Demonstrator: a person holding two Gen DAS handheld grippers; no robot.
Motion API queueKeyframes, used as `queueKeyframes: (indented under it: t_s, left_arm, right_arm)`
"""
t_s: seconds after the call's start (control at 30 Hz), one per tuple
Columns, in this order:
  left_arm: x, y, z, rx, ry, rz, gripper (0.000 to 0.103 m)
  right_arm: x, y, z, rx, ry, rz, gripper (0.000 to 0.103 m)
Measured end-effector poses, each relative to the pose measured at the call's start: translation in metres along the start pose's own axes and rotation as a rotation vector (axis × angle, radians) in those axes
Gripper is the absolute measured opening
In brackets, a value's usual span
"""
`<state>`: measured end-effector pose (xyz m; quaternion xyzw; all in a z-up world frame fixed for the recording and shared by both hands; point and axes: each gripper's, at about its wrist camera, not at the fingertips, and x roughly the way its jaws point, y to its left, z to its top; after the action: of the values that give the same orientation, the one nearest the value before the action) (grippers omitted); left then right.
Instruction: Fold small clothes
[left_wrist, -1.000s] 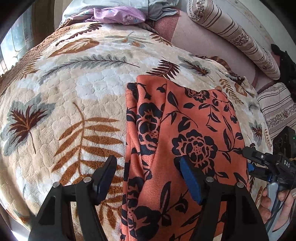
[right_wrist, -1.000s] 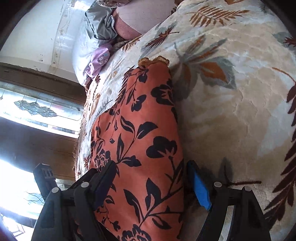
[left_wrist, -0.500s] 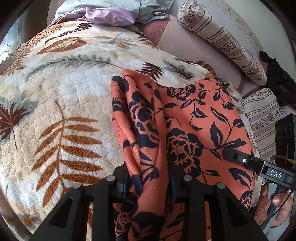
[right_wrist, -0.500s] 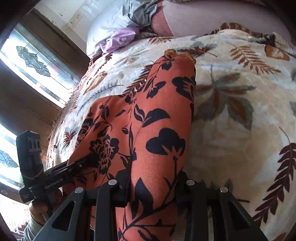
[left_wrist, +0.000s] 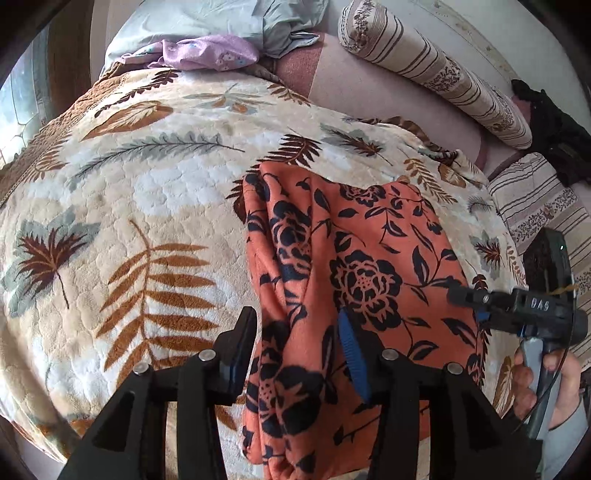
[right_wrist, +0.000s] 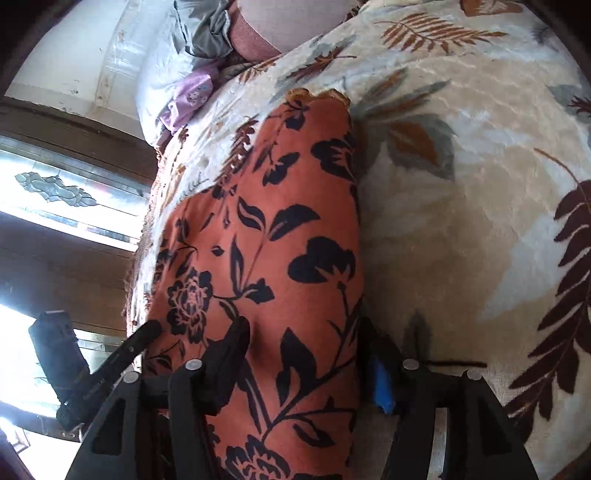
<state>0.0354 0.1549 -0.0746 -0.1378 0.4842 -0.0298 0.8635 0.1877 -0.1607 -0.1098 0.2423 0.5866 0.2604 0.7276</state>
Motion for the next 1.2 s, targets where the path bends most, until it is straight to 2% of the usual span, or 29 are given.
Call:
queueKeyframes:
  t_s: [0.07, 0.17, 0.23, 0.4, 0.63, 0.73, 0.83, 0.93, 1.0, 1.03, 1.07, 1.13, 1.2]
  left_arm:
    - [0.019, 0.012, -0.009, -0.037, 0.050, -0.005, 0.049]
    - [0.024, 0.019, -0.010, -0.105, 0.049, -0.030, 0.052]
    - [0.019, 0.013, -0.008, -0.079, 0.036, -0.009, 0.052]
    - [0.008, -0.001, 0.006, -0.027, -0.015, 0.020, 0.051]
    - [0.010, -0.009, 0.028, -0.008, -0.031, 0.000, 0.051]
    - [0.018, -0.008, 0.030, -0.014, -0.014, -0.024, 0.052]
    - [0.036, -0.003, 0.030, -0.037, 0.034, -0.055, 0.057]
    - [0.054, 0.003, 0.029, -0.052, 0.071, -0.085, 0.058]
    - [0.055, 0.006, 0.029, -0.058, 0.068, -0.110, 0.049]
    - [0.054, 0.006, 0.029, -0.053, 0.069, -0.130, 0.038]
    - [0.052, 0.006, 0.030, -0.046, 0.062, -0.137, 0.031]
    - [0.045, 0.003, 0.033, -0.033, 0.042, -0.145, 0.022]
    - [0.035, -0.003, 0.041, -0.034, 0.008, -0.176, 0.020]
  right_arm:
    - [-0.006, -0.001, 0.008, 0.025, -0.027, 0.038, 0.063]
    - [0.008, -0.014, 0.017, 0.098, -0.010, 0.065, 0.063]
    - [0.017, -0.021, 0.014, 0.126, 0.006, 0.062, 0.063]
    - [0.012, -0.013, 0.004, 0.098, -0.006, 0.064, 0.063]
    - [0.011, 0.005, 0.008, 0.041, -0.005, 0.034, 0.064]
    - [0.013, 0.002, 0.007, 0.042, -0.004, 0.040, 0.063]
    - [0.019, -0.002, 0.006, 0.044, 0.017, 0.040, 0.063]
    - [0.026, 0.000, 0.005, 0.016, 0.021, 0.046, 0.061]
    - [0.030, 0.012, 0.005, -0.050, 0.024, -0.006, 0.050]
    - [0.028, 0.018, 0.004, -0.082, 0.022, -0.029, 0.046]
    - [0.025, 0.024, 0.004, -0.115, 0.015, -0.054, 0.040]
    - [0.015, 0.039, 0.005, -0.178, -0.001, -0.081, 0.037]
    - [0.002, 0.053, 0.008, -0.232, -0.023, -0.086, 0.035]
